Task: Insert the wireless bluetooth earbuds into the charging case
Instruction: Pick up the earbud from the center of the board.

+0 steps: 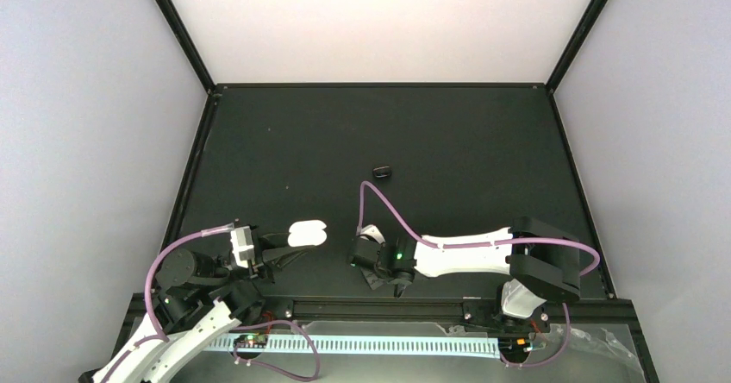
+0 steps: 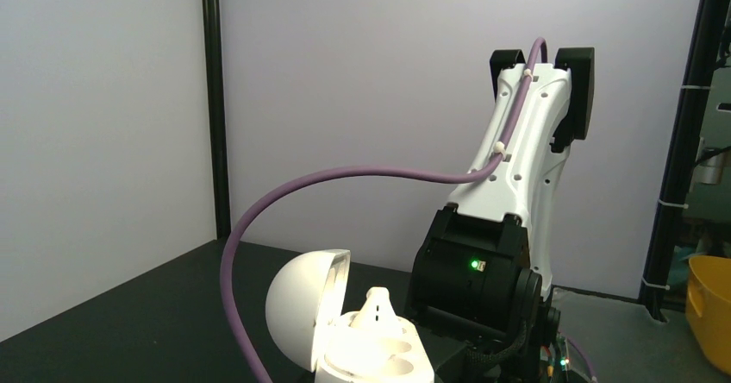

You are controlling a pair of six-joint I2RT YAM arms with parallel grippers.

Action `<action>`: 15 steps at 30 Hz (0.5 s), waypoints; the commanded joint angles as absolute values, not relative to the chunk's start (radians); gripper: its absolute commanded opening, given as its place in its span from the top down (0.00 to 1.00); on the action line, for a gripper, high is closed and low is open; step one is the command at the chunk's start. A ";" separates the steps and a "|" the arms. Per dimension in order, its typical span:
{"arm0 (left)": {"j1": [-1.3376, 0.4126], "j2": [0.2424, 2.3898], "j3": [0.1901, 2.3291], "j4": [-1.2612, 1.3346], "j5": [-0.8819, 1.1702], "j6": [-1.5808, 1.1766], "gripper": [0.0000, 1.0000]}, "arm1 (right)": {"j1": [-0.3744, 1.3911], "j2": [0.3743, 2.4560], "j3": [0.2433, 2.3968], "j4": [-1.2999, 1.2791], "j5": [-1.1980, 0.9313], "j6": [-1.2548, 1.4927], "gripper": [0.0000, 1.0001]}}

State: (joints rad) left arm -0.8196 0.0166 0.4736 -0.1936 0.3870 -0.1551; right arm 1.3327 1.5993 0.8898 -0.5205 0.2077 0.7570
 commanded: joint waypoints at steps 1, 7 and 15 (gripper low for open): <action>-0.822 0.006 0.476 -0.179 0.382 -0.147 0.99 | 1.327 1.576 0.893 -0.510 0.231 0.753 0.90; -0.822 0.005 0.476 -0.181 0.382 -0.147 0.98 | 1.326 1.570 0.894 -0.508 0.230 0.754 0.99; -0.822 0.003 0.476 -0.182 0.381 -0.149 0.99 | 1.327 1.563 0.890 -0.503 0.226 0.758 0.99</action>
